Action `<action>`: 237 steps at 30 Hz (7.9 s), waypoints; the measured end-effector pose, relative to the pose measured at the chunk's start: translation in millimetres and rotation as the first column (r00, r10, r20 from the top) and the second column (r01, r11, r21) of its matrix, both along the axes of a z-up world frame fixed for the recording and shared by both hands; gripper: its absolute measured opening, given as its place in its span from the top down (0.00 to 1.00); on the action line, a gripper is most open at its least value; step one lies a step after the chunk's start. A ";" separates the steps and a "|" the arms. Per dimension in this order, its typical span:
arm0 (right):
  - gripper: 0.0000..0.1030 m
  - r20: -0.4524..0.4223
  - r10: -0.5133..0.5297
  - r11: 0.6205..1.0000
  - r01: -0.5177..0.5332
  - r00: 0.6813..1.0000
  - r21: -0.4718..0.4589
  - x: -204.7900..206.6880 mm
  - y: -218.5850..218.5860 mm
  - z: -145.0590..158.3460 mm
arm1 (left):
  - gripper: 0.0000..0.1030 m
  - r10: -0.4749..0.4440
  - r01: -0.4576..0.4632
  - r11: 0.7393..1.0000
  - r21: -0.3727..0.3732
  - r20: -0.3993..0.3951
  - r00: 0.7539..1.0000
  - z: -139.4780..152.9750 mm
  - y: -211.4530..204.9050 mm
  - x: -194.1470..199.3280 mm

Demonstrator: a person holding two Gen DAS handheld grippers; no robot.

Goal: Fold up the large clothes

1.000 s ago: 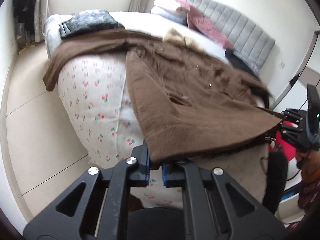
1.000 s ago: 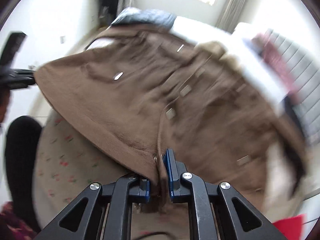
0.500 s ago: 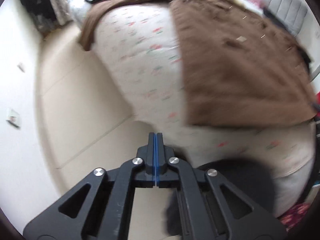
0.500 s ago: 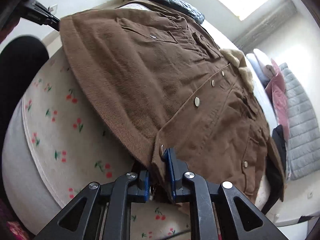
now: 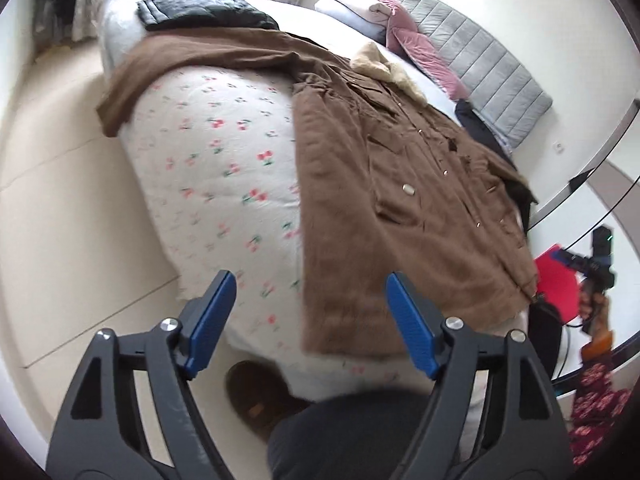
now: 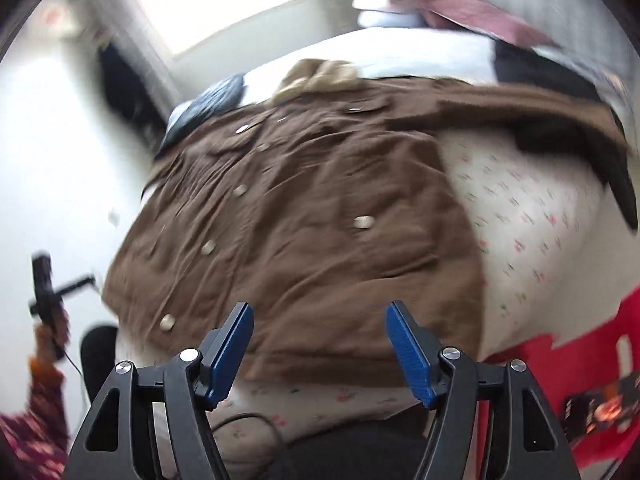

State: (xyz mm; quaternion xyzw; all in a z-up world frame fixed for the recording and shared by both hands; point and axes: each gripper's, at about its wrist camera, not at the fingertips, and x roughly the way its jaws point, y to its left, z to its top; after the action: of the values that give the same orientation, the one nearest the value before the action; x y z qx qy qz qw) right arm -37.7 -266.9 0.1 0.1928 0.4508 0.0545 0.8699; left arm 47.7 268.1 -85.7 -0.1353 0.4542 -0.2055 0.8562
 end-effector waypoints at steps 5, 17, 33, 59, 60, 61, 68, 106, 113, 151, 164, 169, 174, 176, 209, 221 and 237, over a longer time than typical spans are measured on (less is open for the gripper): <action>0.32 -0.054 -0.066 0.990 0.072 0.996 0.123 6.0 -46.6 -42.8 | 0.25 -0.026 0.017 0.987 -0.160 -0.058 0.998 -24.3 -6.8 51.8; 0.94 -0.083 0.107 0.819 -0.040 0.991 0.573 23.5 -33.5 -101.2 | 0.71 -0.214 0.148 0.939 -0.311 -0.187 0.959 -36.3 -38.2 24.4; 0.39 -0.008 -0.123 0.967 0.121 0.992 0.224 -20.3 -68.8 -26.6 | 0.77 -0.029 0.042 0.998 0.050 -0.239 0.971 -20.0 -71.2 1.6; 0.90 -0.280 -0.047 0.993 0.074 0.959 0.087 13.2 -44.7 -96.4 | 0.68 -0.063 0.074 0.997 0.018 -0.370 0.927 -46.7 -52.1 -3.9; 0.82 -0.306 -0.056 0.992 0.088 0.950 0.093 13.1 -46.7 -109.8 | 0.57 -0.047 0.061 0.998 0.026 -0.373 0.926 -48.8 -49.8 -3.9; 0.76 -0.307 -0.075 0.990 0.108 0.949 0.094 11.9 -50.1 -111.4 | 0.53 -0.022 0.047 0.997 0.061 -0.360 0.933 -43.8 -44.5 -4.6; 0.54 -0.264 -0.140 0.989 0.122 0.954 -0.084 20.3 -59.7 -37.1 | 0.37 0.111 -0.040 0.938 0.344 -0.190 0.976 28.8 -25.6 16.3; 0.32 0.064 0.045 0.991 -0.036 0.997 -0.130 563.8 56.9 -17.0 | 0.51 0.086 -0.102 0.960 0.261 0.072 0.994 53.3 -343.3 509.5; 0.41 0.025 0.008 0.963 -0.001 1.000 -0.268 608.3 56.9 -76.0 | 0.50 0.028 -0.050 0.974 0.221 0.100 0.995 42.7 -363.1 527.4; 0.88 0.190 -0.208 0.947 0.150 0.959 0.283 625.5 -46.8 -118.2 | 0.22 0.051 -0.139 0.933 0.332 0.260 0.964 65.9 -362.4 543.8; 0.85 0.186 -0.209 0.870 0.095 0.960 0.483 620.5 -69.9 -146.2 | 0.83 -0.090 0.068 0.992 -0.107 -0.219 0.971 -3.9 -364.4 588.5; 0.85 0.180 -0.208 0.869 0.097 0.962 0.485 623.6 -67.6 -144.1 | 0.84 -0.150 0.046 0.795 -0.605 -0.122 0.981 22.3 -295.5 554.1; 0.85 0.182 -0.186 0.871 0.076 0.966 0.486 624.6 -63.4 -140.8 | 0.73 0.118 -0.287 0.798 -0.530 -0.330 0.937 -35.1 -248.4 561.8; 0.85 0.179 -0.184 0.866 0.073 0.966 0.494 626.4 -64.7 -142.0 | 0.60 0.168 -0.292 0.815 -0.500 -0.277 0.946 -32.8 -249.2 554.4; 0.45 0.141 -0.064 0.994 0.050 0.988 0.101 599.2 -5.9 -77.5 | 0.15 0.101 -0.152 0.935 0.319 0.172 0.980 15.7 -335.6 489.5; 0.25 0.236 -0.171 0.983 0.182 0.957 -0.026 445.2 -56.7 16.5 | 0.01 -0.022 -0.006 0.996 0.085 0.328 0.944 103.3 -311.2 313.7; 0.14 0.200 -0.322 0.936 0.343 0.925 -0.077 265.7 -135.8 51.7 | 0.01 0.008 -0.038 0.994 0.104 0.280 0.960 116.0 -251.7 187.7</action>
State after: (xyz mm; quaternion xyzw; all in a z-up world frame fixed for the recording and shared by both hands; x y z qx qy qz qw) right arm 228.0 -402.8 51.9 0.2123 0.3313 -0.1014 0.9137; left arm 235.5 16.4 30.3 -0.0638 0.3378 -0.1878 0.9201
